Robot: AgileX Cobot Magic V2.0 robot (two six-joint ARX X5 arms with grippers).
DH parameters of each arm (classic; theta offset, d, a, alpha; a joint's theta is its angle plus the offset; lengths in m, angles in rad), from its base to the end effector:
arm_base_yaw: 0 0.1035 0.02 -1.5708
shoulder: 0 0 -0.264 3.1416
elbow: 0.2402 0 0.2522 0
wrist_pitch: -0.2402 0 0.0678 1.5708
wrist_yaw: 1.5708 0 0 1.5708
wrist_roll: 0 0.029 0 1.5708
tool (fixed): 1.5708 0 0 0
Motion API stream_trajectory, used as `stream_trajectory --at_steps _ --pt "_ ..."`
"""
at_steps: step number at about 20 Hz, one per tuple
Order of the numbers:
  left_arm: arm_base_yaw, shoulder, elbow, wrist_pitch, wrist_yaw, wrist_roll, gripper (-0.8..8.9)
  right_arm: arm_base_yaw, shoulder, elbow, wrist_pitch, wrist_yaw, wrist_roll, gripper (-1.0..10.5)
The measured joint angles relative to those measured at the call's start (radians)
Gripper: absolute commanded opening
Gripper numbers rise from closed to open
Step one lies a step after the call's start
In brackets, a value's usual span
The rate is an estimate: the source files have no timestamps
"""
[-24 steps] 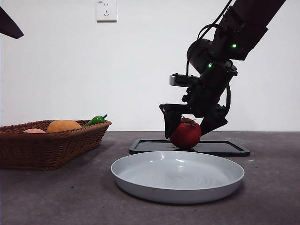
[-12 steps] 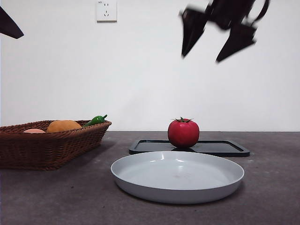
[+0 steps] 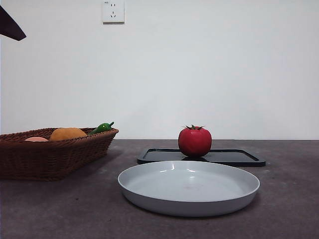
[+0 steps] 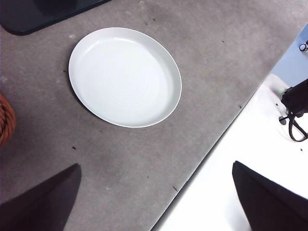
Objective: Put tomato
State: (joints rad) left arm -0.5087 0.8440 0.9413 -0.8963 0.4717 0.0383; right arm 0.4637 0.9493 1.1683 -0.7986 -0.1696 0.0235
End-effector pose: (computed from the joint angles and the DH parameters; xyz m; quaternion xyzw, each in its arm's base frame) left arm 0.1227 -0.0835 0.3172 0.0228 0.3805 -0.4411 0.8125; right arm 0.1525 0.0818 0.3771 -0.0312 0.2862 0.2951 0.9111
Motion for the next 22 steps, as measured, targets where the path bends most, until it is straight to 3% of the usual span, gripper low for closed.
stream_trajectory --at_steps 8,11,17,18,20,21,22 --pt "0.0 0.0 0.0 0.0 0.0 0.0 4.95 0.109 -0.304 -0.344 -0.005 -0.016 0.073 5.2" --pt "0.0 0.0 0.0 0.0 0.0 0.0 4.95 0.118 -0.354 -0.384 -0.006 -0.016 0.086 5.2" --pt "0.0 0.0 0.0 0.0 0.0 0.0 4.8 0.118 -0.377 -0.385 0.001 -0.019 0.087 4.0" --pt "0.0 0.0 0.0 0.0 0.0 0.0 3.95 0.118 -0.374 -0.385 0.002 -0.023 0.087 3.1" --pt "0.0 0.0 0.0 0.0 0.0 0.0 1.29 0.118 -0.373 -0.385 0.002 -0.037 0.089 0.5" --pt "0.0 0.0 0.0 0.0 0.0 0.0 -0.03 0.118 -0.373 -0.385 0.002 -0.038 0.089 0.1" --pt "0.0 0.0 0.0 0.0 0.0 0.0 0.16 0.118 -0.373 -0.385 0.002 -0.038 0.089 0.1"
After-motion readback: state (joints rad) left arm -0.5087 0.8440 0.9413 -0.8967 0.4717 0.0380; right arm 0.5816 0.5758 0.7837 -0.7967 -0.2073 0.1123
